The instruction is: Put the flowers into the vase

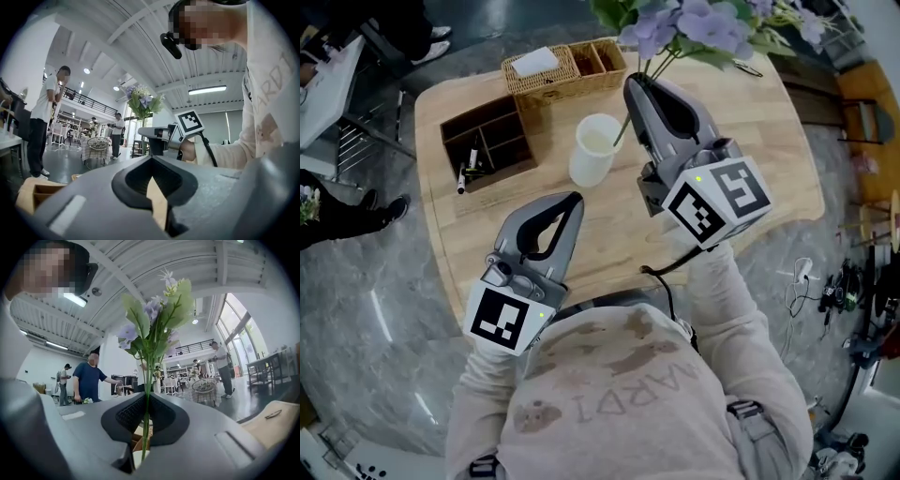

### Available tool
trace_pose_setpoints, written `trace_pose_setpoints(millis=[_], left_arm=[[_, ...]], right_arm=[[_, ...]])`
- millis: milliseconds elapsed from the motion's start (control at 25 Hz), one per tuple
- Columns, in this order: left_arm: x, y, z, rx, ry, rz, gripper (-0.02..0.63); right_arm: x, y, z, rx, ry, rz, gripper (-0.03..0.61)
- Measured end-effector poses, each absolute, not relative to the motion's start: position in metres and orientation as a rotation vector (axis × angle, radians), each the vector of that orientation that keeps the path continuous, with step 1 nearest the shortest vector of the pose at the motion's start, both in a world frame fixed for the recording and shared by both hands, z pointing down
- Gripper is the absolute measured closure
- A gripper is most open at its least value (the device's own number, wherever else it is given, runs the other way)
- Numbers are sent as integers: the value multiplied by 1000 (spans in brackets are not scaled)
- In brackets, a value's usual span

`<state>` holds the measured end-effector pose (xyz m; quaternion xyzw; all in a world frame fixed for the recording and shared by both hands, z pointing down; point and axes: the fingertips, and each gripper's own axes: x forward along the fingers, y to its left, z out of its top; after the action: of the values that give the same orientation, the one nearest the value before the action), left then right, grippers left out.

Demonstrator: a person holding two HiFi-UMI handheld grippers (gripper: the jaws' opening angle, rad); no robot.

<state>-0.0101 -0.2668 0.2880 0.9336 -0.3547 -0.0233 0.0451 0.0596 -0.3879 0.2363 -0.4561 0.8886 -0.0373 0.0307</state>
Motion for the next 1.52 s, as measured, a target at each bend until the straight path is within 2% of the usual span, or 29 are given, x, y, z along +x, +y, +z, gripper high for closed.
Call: trace_pose_setpoints(millis=[360,920,1160,1520], left_arm=[[-29,-267,298,2798,-1185,-56,614],[-25,-266,296,2808,-1181,-45,614],[-21,-264,299,2813,-1161,-45,614],[-15,-259,297,2827,-1132,-44,614]], right_arm=[[45,-393,300,-1384,2766,-130,531],[43,-382,351,-1518,2984,-6,500],[46,-375,373,-1619,3154,-30,461],[51,-367,378,-1639,3250,-258,403]])
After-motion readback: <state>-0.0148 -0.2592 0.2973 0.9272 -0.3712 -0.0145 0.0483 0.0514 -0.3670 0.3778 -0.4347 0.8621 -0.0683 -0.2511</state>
